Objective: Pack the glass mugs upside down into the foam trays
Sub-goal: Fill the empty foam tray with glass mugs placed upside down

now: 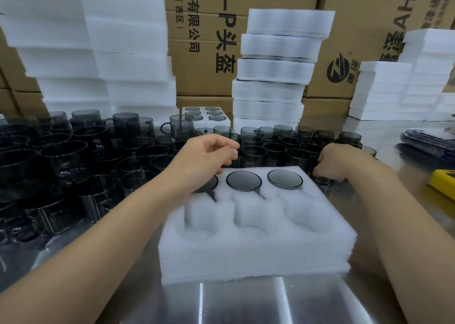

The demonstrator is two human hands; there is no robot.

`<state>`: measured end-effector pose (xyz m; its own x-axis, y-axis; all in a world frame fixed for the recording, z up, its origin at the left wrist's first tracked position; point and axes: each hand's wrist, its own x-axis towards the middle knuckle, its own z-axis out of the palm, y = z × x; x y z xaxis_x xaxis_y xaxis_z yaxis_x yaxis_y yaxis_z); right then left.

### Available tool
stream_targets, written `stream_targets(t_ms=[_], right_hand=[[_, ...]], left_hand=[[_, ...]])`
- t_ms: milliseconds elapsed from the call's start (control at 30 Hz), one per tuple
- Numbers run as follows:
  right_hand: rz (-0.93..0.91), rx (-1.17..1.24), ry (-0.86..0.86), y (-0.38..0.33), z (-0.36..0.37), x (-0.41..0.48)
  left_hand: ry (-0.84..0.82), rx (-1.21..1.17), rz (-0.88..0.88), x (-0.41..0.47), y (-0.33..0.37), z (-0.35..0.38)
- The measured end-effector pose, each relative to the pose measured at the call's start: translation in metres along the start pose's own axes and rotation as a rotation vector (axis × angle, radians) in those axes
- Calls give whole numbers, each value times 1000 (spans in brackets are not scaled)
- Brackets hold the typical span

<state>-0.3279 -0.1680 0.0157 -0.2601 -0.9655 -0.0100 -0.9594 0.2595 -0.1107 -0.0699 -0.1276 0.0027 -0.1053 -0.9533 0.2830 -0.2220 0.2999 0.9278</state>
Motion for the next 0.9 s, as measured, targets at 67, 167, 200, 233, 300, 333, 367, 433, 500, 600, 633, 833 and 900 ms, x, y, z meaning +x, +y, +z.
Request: stream_targets(t_ms=[67, 167, 200, 233, 300, 333, 367, 433, 500, 600, 633, 833, 900], right_hand=[[0, 12, -30, 1, 6, 3], [-2, 19, -62, 3, 12, 7], [-2, 21, -59, 3, 13, 8], [0, 20, -52, 3, 14, 9], [6, 15, -33, 4, 13, 10], [8, 9, -28, 4, 13, 9], [9, 0, -25, 4, 11, 9], [14, -21, -26, 4, 7, 6], [25, -32, -26, 3, 0, 1], [36, -24, 27, 0, -11, -8], [36, -13, 61, 0, -14, -12], [-83, 182, 339, -11, -25, -24], [-185, 294, 446, -16, -25, -28]], left_hand=[[1, -4, 1, 0, 0, 0], [-5, -11, 5, -1, 0, 0], [-8, -12, 5, -1, 1, 0], [-8, -12, 5, -1, 1, 0], [-8, -11, 4, -2, 1, 0], [-9, -11, 3, -2, 1, 0], [-11, -12, 3, -2, 1, 0], [-14, -13, 4, -2, 1, 0], [-17, -8, 5, -2, 1, 0], [-22, -5, 4, -1, 1, 0], [-24, -5, 2, -1, 1, 0], [-31, -4, 2, 1, -1, -1], [-38, -5, 3, 0, -1, -1]])
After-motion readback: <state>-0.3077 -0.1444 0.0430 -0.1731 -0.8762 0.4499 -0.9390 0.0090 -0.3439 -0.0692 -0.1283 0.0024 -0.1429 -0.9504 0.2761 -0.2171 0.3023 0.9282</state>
